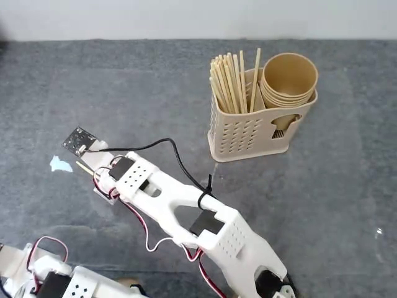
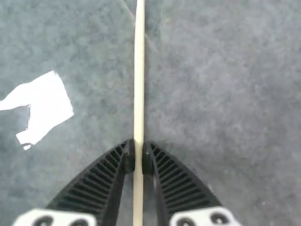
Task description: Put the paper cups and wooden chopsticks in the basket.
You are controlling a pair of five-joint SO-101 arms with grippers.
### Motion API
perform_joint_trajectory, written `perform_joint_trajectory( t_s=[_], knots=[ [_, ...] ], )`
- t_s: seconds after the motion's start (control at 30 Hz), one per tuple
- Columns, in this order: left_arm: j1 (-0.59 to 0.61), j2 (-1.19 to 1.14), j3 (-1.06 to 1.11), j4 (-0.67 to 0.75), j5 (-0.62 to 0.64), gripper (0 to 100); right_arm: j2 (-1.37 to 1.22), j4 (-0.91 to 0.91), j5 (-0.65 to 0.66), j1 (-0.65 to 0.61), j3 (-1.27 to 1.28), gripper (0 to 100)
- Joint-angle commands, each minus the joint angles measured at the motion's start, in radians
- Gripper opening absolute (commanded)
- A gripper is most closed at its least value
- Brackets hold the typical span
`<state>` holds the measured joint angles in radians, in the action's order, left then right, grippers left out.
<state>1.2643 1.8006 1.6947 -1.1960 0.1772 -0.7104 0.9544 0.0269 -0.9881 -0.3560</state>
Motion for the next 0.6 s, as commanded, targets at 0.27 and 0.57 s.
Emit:
perform_joint_trajectory(
  t_s=[0.27, 0.57],
  knots=[
    [0.005, 0.008, -0.010, -0.003, -0.003, 1, 0.228, 0.277, 0.006, 0.054, -0.127, 0.8],
    [0.005, 0.008, -0.010, -0.003, -0.003, 1, 0.512, 0.438, 0.008, 0.070, -0.127, 0.8]
  ],
)
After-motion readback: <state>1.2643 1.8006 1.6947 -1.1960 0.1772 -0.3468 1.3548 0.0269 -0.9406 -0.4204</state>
